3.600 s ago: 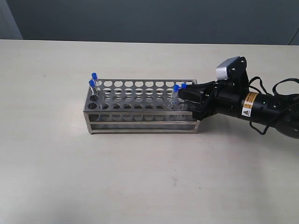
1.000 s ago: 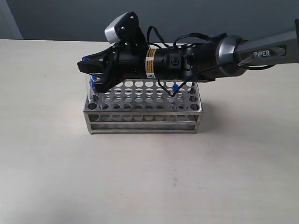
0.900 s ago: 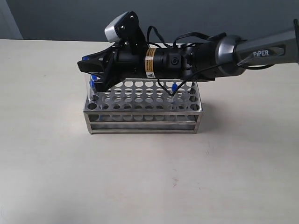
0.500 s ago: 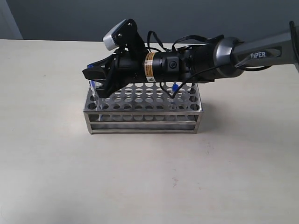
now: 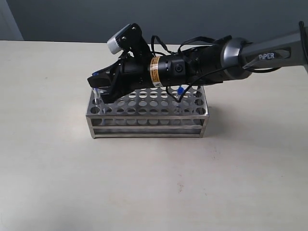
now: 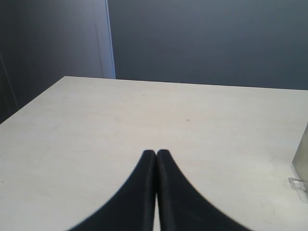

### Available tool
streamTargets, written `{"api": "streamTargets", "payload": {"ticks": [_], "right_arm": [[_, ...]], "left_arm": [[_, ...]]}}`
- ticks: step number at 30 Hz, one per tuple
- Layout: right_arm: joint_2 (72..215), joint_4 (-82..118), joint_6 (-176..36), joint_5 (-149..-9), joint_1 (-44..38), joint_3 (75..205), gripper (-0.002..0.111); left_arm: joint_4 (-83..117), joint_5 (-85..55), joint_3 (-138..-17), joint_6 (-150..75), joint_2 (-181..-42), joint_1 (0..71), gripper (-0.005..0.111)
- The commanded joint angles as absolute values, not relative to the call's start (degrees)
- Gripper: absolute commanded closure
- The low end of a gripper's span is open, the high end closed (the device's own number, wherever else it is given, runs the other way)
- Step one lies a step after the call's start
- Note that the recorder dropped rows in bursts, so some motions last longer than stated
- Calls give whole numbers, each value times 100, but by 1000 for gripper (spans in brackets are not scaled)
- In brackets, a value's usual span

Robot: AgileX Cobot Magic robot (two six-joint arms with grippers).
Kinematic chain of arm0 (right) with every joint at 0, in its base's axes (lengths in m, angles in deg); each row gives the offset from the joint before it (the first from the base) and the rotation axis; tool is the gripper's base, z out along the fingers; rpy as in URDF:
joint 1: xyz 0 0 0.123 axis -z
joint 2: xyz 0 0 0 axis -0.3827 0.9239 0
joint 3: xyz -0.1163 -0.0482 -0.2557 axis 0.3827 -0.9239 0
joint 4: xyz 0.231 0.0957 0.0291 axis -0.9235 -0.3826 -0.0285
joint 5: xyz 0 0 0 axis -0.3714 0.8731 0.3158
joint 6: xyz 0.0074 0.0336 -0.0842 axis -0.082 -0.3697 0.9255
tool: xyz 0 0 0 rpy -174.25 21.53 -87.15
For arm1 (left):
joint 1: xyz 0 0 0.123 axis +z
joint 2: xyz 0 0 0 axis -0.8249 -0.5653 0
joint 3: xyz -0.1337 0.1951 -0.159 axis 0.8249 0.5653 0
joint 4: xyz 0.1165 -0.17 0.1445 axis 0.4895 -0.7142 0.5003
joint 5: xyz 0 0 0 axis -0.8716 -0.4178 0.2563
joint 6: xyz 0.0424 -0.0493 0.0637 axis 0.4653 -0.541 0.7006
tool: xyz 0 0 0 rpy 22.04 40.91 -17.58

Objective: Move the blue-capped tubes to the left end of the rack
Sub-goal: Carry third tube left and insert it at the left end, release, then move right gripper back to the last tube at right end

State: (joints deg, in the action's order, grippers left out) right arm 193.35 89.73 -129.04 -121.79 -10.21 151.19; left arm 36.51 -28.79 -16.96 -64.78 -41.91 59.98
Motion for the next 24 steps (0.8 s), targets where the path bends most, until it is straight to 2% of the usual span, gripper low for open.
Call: {"api": "streamTargets", "payload": {"ticks": [1,4,6,17,24], "right_arm": [[19317,9138,-12987,-12235,-1023,15127,92],[19317,9137,-12987,-12238,-1023,15127,70],[19317,9137,-12987,-12238,-1023,15127,63],[19294,8730,-12965,-12525,-1013,15178,62],[18544,9512,-13160,-12524,-359,15140,62]], "left_arm": [[3634,-2863,-1677,-6491,-4170,5959,106],[3634,-2863,-1677,-6491,-4170,5959,106],[3634,-2863,-1677,-6491,-4170,5959,106],[3634,-2863,-1677,-6491,-4170,5959,106],[3634,-2863,-1677,-6491,-4170,5959,106]]}}
